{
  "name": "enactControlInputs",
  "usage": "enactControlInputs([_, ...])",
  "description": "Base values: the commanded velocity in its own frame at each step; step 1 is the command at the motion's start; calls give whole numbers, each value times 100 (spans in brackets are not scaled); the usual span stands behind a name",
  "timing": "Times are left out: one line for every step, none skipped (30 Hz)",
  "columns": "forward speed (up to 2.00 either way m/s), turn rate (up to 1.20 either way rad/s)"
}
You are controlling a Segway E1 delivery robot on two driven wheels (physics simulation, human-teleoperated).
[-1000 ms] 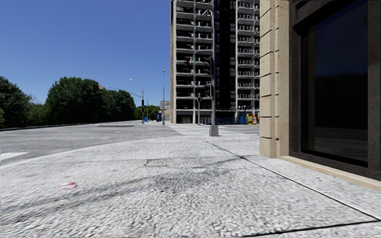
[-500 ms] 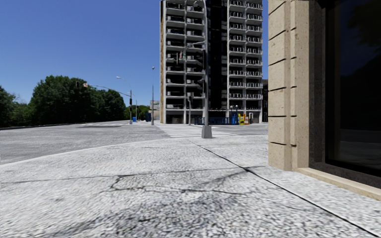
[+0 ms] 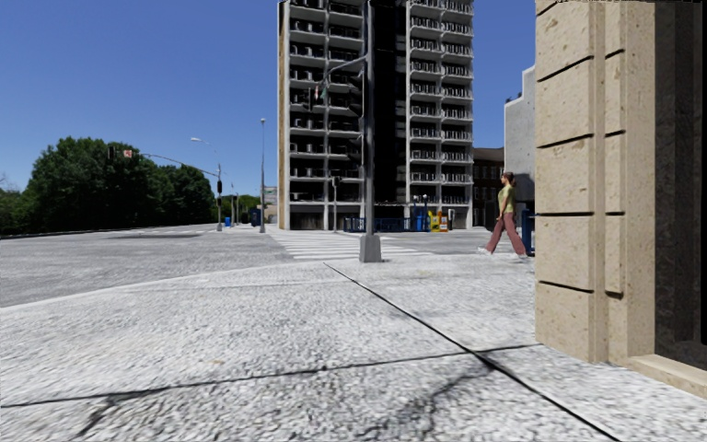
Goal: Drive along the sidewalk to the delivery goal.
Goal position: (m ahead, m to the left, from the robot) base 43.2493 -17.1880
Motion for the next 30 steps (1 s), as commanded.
enactControlInputs([200,-24])
enactControlInputs([200,-27])
enactControlInputs([200,-27])
enactControlInputs([200,-30])
enactControlInputs([200,-33])
enactControlInputs([200,-34])
enactControlInputs([200,-34])
enactControlInputs([200,-34])
enactControlInputs([200,-34])
enactControlInputs([200,-34])
enactControlInputs([200,-34])
enactControlInputs([200,-34])
enactControlInputs([200,-34])
enactControlInputs([200,-34])
enactControlInputs([200,-34])
enactControlInputs([200,-34])
enactControlInputs([200,-34])
enactControlInputs([200,-34])
enactControlInputs([200,-34])
enactControlInputs([200,-34])
enactControlInputs([200,-34])
enactControlInputs([200,-34])
enactControlInputs([200,-34])
enactControlInputs([200,-34])
enactControlInputs([200,-34])
enactControlInputs([200,-34])
enactControlInputs([200,-34])
enactControlInputs([200,-34])
enactControlInputs([200,-34])
enactControlInputs([200,-35])
